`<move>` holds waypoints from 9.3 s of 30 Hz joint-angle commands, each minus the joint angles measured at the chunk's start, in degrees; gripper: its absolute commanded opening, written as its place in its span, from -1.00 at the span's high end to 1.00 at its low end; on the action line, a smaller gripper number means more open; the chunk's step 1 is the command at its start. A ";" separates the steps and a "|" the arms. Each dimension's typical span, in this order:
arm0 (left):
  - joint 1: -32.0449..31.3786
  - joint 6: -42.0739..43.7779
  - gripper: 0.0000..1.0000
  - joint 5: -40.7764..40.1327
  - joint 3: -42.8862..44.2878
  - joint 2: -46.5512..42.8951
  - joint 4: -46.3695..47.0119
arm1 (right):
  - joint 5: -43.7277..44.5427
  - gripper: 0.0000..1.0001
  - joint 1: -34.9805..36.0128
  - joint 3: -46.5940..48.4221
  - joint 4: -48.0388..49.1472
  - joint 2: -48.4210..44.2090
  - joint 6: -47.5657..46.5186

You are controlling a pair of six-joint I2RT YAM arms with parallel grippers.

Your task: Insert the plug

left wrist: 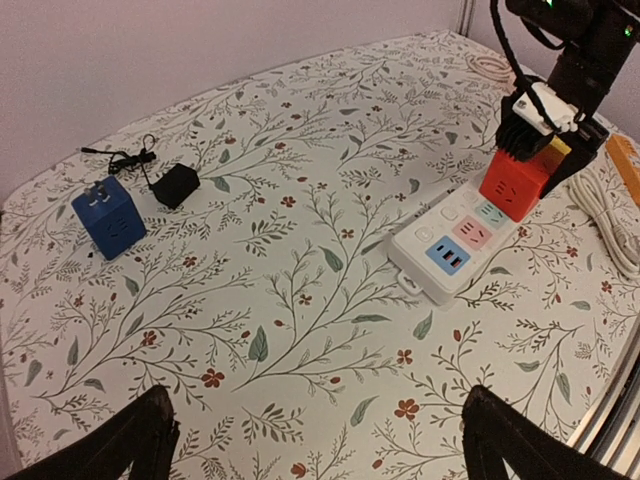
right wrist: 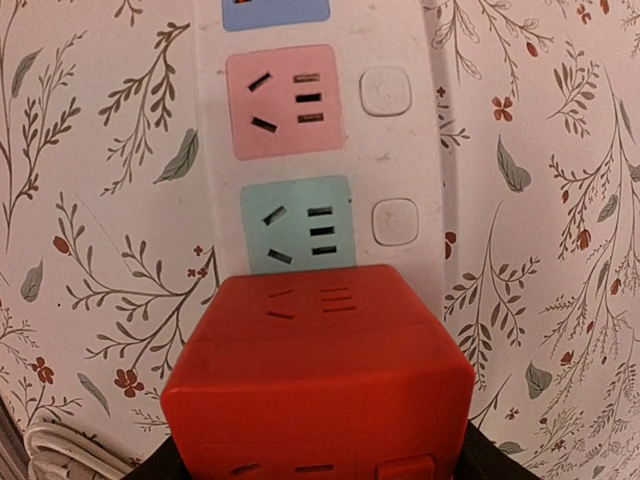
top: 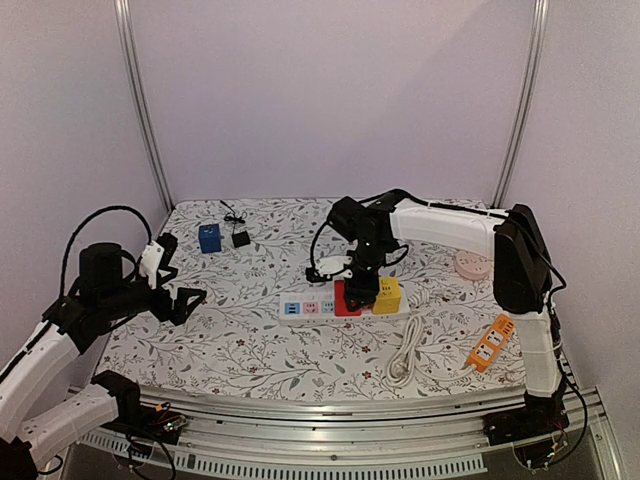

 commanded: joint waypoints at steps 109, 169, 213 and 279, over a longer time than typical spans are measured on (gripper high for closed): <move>10.04 1.34 1.00 -18.82 64.64 78.93 -8.43 | 14.20 -0.98 -2.11 -14.09 18.67 -26.52 27.81; -62.79 74.57 1.00 -13.12 39.54 21.80 14.12 | -50.28 -0.97 14.62 -15.04 46.56 -41.15 39.20; -59.59 81.05 -0.99 -34.26 36.42 25.31 20.44 | 18.02 1.00 11.57 -15.15 28.20 -47.99 59.49; -46.25 26.88 1.00 -6.76 56.69 34.31 -9.49 | -19.85 -0.98 14.84 -29.63 43.61 -61.20 19.63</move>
